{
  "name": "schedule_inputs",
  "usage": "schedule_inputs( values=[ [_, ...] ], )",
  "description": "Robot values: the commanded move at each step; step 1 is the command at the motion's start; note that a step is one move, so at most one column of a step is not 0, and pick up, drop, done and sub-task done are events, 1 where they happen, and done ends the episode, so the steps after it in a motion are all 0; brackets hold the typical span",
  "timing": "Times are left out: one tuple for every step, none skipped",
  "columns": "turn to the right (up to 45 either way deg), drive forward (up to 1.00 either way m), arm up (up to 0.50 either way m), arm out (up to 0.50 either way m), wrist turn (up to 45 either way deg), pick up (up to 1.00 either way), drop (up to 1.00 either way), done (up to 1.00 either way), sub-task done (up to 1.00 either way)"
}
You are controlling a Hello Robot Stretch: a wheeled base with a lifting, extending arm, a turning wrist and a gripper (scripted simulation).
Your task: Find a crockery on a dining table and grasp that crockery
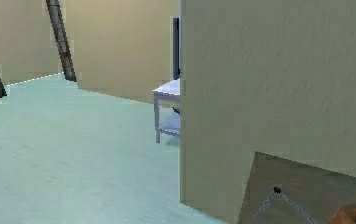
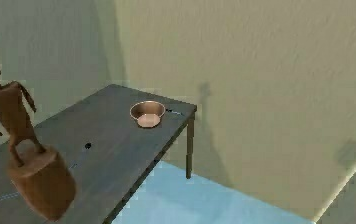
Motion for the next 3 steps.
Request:
schedule_inputs(
  values=[
    [45.0,0.00,0.00,0.00,0.0,0.00,0.00,0.00,0.00],
    [39.0,0.00,0.00,0.00,0.0,0.00,0.00,0.00,0.00],
    [0.0,0.35,0.00,0.00,0.0,0.00,0.00,0.00,0.00]
  ],
)
